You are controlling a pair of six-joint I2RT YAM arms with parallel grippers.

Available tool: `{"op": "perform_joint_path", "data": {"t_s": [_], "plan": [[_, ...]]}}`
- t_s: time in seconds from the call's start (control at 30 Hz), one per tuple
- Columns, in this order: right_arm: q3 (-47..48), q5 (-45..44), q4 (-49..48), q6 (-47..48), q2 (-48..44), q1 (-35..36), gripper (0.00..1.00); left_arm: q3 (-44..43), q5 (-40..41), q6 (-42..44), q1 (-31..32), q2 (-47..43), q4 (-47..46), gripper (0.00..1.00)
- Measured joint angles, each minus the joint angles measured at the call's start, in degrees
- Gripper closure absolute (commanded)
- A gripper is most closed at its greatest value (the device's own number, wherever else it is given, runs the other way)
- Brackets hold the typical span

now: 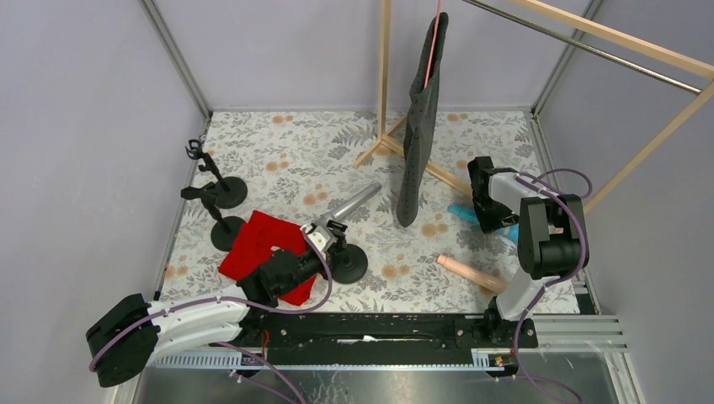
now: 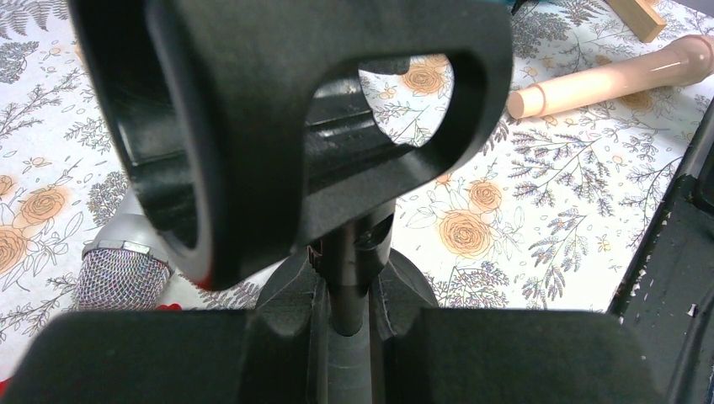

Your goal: Attach the microphones to the stand

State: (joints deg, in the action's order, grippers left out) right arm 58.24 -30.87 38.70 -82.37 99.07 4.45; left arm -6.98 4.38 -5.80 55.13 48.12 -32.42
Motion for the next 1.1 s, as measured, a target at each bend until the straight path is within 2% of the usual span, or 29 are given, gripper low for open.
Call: {"op": "perform_joint_path", "data": {"t_s": [0.07, 0.17, 0.27, 0.33, 0.6, 0.8, 0.9, 1.0, 1.1], "plan": [[-0.48, 0.07, -1.27, 1.07, -0.02, -0.02, 0.44, 0.00, 0.00, 0.00, 0.02, 0.00, 0.02, 0.99], [-1.88, 0.20, -2.56, 2.78, -1.05, -0.02, 0.57, 0.00, 0.07, 0.04, 0.07, 0.00, 0.44, 0.99], [-4.28, 0.98, -5.11, 6.93, -3.04, -0.02, 0.72, 0.00, 0.13, 0.07, 0.17, 0.00, 1.38, 0.99], [-6.60, 2.71, -8.35, 11.02, -5.14, -0.02, 0.78, 0.00, 0.15, 0.22, 0.24, 0.00, 1.99, 0.99], [-18.16, 11.87, -22.12, 26.01, -15.56, 4.68, 0.80, 0.00, 0.15, 0.81, 0.33, 1.36, 1.22, 0.99], [-20.22, 19.67, -31.17, 36.63, -16.35, 10.67, 0.75, 0.00, 0.15, 1.14, 0.35, 1.90, 0.59, 0.99], [-18.27, 23.10, -32.39, 41.97, -14.14, 12.04, 0.67, 0.00, 0.15, 1.27, 0.39, 1.90, 0.61, 0.99], [-15.30, 24.39, -31.80, 46.29, -11.08, 12.46, 0.41, 0.00, 0.17, 1.29, 0.39, 1.88, 0.63, 0.99], [-14.36, 24.04, -31.12, 49.18, -10.38, 12.50, 0.26, 0.00, 0.20, 1.31, 0.42, 1.88, 0.66, 0.98]]}}
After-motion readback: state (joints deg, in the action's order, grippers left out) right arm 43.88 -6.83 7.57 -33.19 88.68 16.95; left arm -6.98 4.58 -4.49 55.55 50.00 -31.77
